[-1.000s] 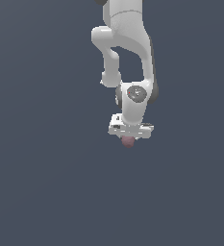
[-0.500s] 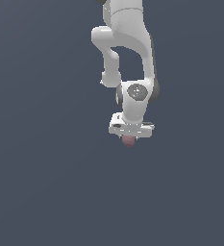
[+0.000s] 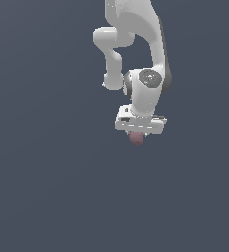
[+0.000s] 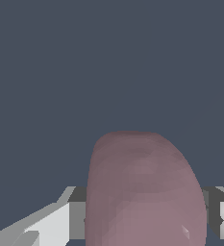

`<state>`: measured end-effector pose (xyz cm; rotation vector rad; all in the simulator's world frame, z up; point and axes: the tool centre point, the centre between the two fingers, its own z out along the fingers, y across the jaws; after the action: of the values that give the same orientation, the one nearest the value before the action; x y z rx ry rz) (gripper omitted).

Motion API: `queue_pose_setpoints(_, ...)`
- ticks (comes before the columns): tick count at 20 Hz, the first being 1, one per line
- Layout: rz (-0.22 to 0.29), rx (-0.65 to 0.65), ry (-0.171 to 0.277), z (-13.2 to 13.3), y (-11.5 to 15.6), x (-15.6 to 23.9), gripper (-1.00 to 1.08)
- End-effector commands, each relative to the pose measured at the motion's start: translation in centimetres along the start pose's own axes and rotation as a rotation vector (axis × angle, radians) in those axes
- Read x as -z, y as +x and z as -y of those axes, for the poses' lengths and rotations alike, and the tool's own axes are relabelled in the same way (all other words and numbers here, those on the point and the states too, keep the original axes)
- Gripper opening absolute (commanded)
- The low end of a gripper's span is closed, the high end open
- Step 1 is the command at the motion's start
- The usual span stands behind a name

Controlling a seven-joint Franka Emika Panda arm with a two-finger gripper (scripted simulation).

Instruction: Pick up the object and move it to a goal position.

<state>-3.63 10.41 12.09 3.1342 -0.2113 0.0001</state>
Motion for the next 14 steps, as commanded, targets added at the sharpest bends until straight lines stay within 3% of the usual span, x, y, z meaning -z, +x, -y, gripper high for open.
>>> queue_pose_setpoints(1, -0.001, 0.000, 0.000, 0.7, 0.0, 2.4, -1.00)
queue_pose_setpoints(14, -0.001, 0.000, 0.000, 4.8, 0.1, 16.0, -1.00)
